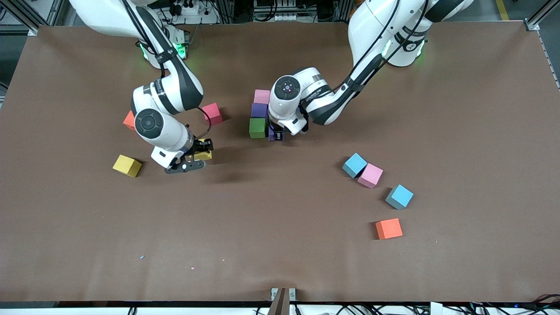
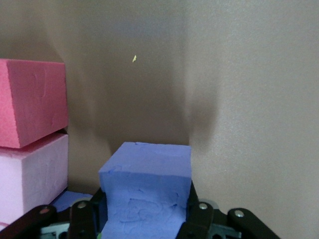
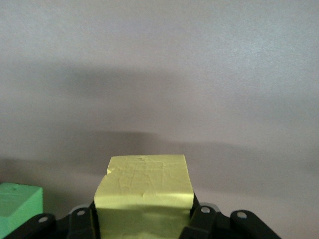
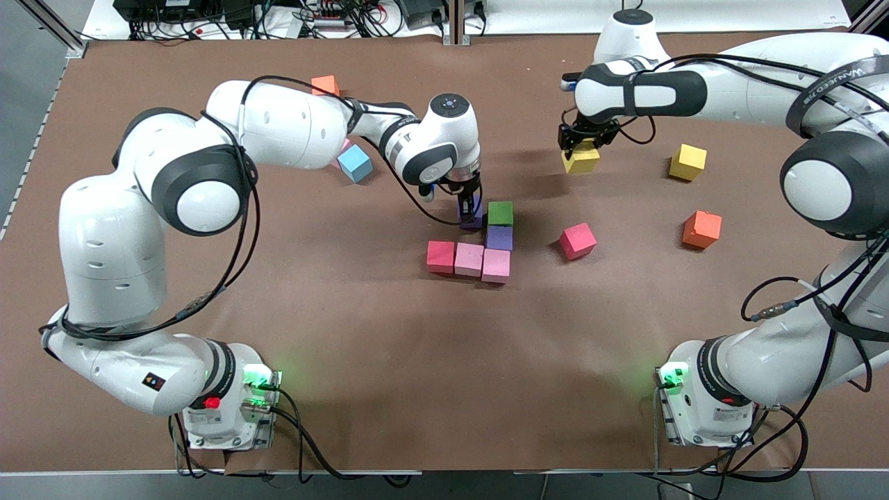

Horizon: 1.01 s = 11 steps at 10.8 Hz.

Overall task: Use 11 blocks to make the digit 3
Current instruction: 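Grasp the yellow cube with the right gripper while the left gripper lowers purple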

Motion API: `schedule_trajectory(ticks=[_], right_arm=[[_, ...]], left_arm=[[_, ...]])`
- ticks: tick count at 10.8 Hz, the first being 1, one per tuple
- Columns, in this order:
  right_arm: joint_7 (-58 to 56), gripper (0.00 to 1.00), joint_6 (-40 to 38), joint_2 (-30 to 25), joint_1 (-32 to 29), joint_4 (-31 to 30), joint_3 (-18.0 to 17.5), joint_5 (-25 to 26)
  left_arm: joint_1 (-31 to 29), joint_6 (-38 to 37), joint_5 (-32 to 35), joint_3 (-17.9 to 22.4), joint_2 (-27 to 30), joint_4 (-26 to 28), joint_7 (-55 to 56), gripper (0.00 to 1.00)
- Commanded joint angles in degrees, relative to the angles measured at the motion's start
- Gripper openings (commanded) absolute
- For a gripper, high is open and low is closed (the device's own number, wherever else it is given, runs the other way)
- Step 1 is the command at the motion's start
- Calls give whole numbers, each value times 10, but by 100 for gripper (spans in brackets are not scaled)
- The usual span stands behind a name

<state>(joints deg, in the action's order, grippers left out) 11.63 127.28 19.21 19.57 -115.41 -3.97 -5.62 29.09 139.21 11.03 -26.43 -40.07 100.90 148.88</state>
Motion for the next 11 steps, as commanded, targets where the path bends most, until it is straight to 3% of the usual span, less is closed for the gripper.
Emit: schedule_trajectory(ticks=[1,6,11], right_arm=[[43,7,-12,35,24,51,-1,-9],[39,7,-45,57,30,92,0,-4],[35,7,-44,62,45,94,0,-1]], left_arm=[[11,5,18,5,-3,-6,35,0],[46,5,18,41,-3,-9,62,0],[49,5,18,41,-2,-10,62,0]])
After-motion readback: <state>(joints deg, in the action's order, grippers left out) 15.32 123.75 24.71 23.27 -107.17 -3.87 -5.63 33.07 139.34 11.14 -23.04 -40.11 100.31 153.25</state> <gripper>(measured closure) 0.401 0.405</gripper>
